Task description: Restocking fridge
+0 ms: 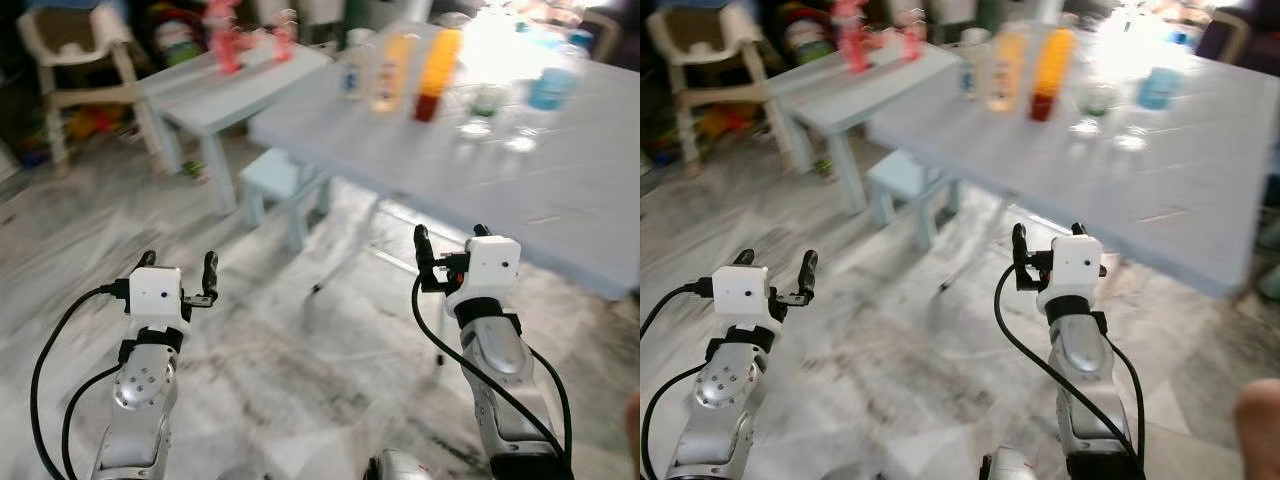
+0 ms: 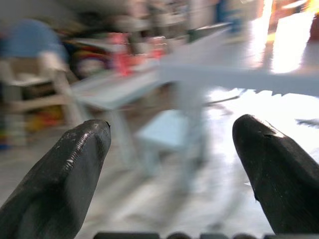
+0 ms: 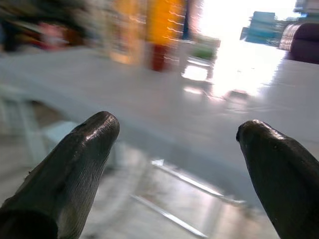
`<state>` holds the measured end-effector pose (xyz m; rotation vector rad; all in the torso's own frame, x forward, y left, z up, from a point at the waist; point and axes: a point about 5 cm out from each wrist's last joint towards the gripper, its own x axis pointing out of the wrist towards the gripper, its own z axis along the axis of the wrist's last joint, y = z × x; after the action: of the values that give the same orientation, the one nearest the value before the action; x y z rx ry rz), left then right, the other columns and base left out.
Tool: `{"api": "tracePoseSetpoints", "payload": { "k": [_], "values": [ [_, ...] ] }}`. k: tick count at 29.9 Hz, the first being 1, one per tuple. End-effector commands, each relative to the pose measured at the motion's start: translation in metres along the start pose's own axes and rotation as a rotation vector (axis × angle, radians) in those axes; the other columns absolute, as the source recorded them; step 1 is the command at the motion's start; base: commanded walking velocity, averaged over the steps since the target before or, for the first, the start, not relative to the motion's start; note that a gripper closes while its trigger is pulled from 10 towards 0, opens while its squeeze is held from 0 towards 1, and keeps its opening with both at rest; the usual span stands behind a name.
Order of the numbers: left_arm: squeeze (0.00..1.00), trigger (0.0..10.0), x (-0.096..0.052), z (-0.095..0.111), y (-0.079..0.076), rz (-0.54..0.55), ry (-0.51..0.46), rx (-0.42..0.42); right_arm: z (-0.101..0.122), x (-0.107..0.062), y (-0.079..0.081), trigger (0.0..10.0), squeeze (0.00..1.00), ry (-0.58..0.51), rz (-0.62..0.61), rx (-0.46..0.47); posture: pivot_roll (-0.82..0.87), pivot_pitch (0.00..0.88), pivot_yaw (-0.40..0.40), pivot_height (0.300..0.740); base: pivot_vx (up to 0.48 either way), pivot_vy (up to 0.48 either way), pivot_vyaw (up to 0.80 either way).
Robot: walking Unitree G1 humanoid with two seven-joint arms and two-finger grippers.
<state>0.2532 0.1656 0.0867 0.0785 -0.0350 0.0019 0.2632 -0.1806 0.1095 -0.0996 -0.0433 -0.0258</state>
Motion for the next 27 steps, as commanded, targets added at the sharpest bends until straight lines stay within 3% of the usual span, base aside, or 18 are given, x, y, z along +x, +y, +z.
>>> {"api": "tracePoseSetpoints", "payload": {
  "k": [1,9,18,23,27],
  "values": [
    [0.00,10.0,0.003,0.001,0.004,-0.001,0.004,0.011,0.004,0.000,0.004,10.0,0.00,-0.019,-0.001,0.017,0.05,0.050,0.049,0.740,0.428,0.000,-0.58],
    [0.00,10.0,0.002,0.000,0.008,0.013,0.013,0.008,-0.001,-0.002,0.017,10.0,0.00,0.006,0.032,0.025,0.07,0.071,0.038,0.740,0.427,0.000,-0.24],
    [0.00,10.0,0.012,0.008,0.003,0.027,-0.016,-0.006,0.017,0.018,0.018,10.0,0.00,-0.057,0.074,-0.002,0.08,0.105,0.026,0.740,0.425,0.000,-0.75],
    [0.00,10.0,0.000,-0.003,-0.004,-0.006,0.026,0.002,0.005,0.009,0.016,10.0,0.00,-0.006,0.083,-0.006,0.09,0.110,-0.013,0.740,0.427,0.000,-0.34],
    [0.00,10.0,-0.001,-0.003,-0.006,0.002,0.020,-0.012,0.004,0.010,0.021,10.0,0.00,-0.001,0.120,-0.008,0.11,0.104,-0.038,0.740,0.062,0.000,0.00]
  ]
}}
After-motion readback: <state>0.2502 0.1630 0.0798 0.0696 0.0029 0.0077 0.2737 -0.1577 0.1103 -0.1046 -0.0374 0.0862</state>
